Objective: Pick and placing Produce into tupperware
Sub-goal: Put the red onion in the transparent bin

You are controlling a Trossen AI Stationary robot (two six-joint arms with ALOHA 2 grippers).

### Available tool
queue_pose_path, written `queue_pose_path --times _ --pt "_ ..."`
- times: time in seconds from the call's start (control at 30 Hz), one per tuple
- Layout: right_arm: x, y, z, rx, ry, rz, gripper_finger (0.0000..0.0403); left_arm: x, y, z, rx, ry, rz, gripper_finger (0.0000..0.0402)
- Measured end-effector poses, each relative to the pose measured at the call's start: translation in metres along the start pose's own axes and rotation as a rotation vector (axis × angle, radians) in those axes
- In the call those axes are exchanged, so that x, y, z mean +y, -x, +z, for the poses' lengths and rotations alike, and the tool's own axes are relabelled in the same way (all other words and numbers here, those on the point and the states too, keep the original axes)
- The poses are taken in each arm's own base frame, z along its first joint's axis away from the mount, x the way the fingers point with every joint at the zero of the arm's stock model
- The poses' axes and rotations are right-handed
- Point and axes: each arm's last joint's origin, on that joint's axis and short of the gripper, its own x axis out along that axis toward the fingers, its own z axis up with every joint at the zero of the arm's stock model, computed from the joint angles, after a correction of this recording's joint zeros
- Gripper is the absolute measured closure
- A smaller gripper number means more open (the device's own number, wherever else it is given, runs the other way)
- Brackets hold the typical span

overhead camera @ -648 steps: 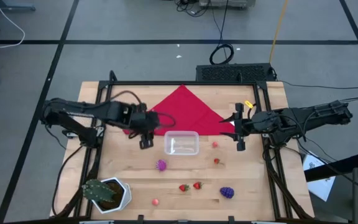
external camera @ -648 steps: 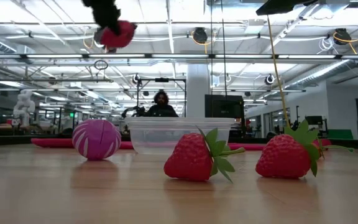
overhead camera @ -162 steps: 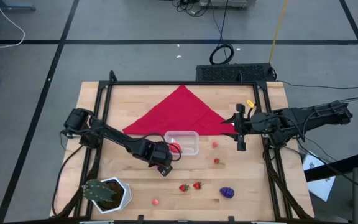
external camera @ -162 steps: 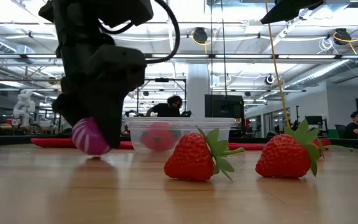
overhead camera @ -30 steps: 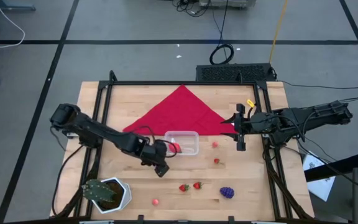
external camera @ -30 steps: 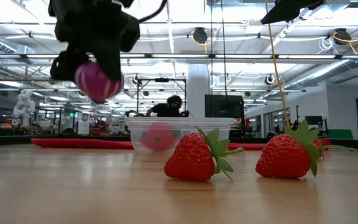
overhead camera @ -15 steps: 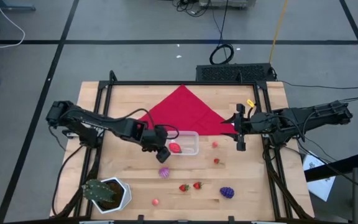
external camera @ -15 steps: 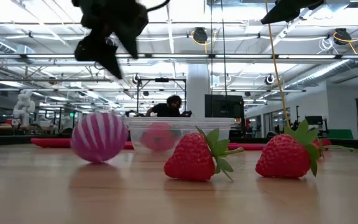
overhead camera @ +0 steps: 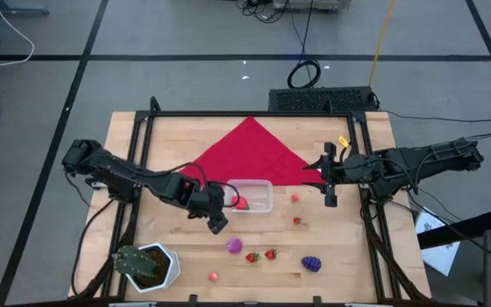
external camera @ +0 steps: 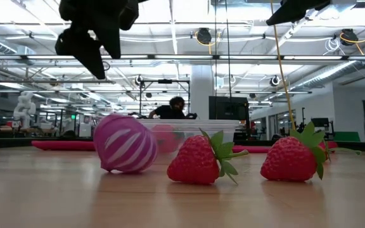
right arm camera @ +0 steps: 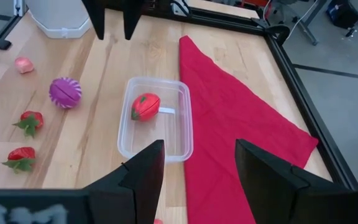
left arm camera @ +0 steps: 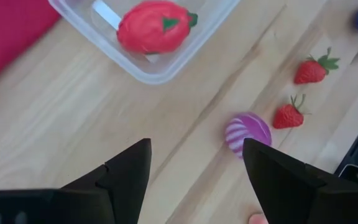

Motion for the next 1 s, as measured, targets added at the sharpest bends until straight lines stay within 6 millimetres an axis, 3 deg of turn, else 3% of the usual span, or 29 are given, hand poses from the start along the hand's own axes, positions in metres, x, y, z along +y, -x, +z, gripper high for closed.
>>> queue_pose_path --times 0.3,0.5,0.7,0.87,1.0 --pt "0.0 0.0 0.0 -0.003 -0.011 0.0 0.0216 -0.008 0.001 -0.01 -0.025 -0.032 -0.006 0.0148" --pt "0.0 0.0 0.0 -0.004 -0.009 0.0 0.0216 -0.031 -0.009 -0.018 -0.061 -0.158 -0.142 0.0149" --pt "0.0 0.0 0.0 -0.004 -0.009 0.0 0.0216 -0.053 -0.036 -0.032 -0.01 -0.192 -0.247 0.0149" --pt "0.0 0.0 0.0 -0.004 -0.009 0.0 0.0216 -0.057 -0.058 -0.043 0.042 -0.194 -0.221 0.0149" --pt "0.0 0.0 0.001 -0.008 -0.014 0.0 0.0216 -0.059 -0.064 -0.047 0.04 -0.204 -0.218 0.0149"
